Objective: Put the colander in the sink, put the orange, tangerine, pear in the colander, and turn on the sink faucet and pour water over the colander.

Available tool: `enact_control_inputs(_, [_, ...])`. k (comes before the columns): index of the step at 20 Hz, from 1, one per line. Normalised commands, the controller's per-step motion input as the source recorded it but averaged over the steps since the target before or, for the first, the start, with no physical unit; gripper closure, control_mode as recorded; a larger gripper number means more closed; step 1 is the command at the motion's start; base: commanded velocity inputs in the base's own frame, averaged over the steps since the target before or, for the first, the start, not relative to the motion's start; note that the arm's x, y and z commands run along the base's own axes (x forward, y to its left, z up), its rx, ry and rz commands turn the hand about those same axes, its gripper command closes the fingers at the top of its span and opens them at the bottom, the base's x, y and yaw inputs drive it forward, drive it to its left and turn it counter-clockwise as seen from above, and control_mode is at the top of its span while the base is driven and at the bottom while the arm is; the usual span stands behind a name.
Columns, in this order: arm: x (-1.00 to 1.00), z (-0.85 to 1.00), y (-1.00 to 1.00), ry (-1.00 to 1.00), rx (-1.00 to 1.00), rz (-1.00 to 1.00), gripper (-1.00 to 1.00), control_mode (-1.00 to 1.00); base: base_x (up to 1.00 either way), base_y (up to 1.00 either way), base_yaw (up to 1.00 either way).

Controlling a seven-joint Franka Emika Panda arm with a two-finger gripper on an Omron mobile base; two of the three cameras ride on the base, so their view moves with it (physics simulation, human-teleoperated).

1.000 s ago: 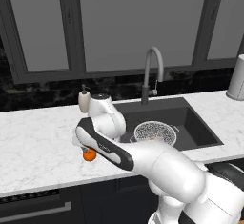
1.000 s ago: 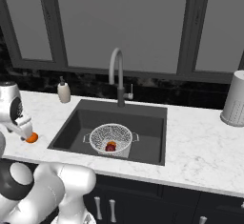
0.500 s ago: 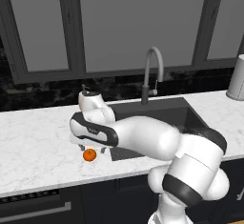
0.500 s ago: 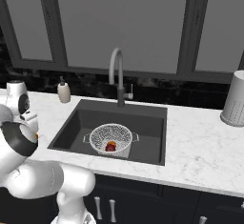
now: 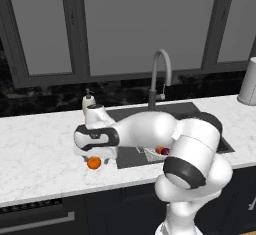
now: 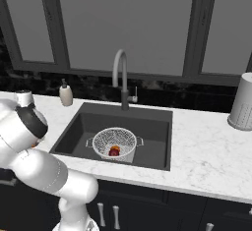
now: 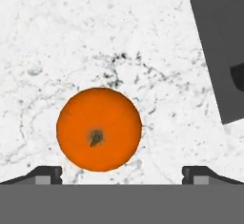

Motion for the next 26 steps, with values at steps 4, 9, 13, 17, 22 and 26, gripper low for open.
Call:
enact_control_inputs(4, [0.29,-0.33,0.20,0.00,0.00,0.00,-1.00,-1.00,0.00,0.00,0.00])
enact_control_inputs(9, [0.28,-0.31,0.13,0.00,0.00,0.00,-1.00,-1.00,0.00,0.00,0.00])
enact_control_inputs(13, [0.20,-0.42,0.08,0.00,0.00,0.00,1.00,-1.00,0.00,0.00,0.00])
enact_control_inputs(17, [0.06,-0.40,0.08,-0.02,0.00,0.00,1.00,-1.00,0.00,0.00,0.00])
enact_control_inputs(22, [0.01,-0.38,0.00,-0.08,0.00,0.01,1.00,-1.00,0.00,0.00,0.00])
enact_control_inputs(26, [-0.36,0.02,-0.31,-0.14,0.05,0.00,1.00,-1.00,0.00,0.00,0.00])
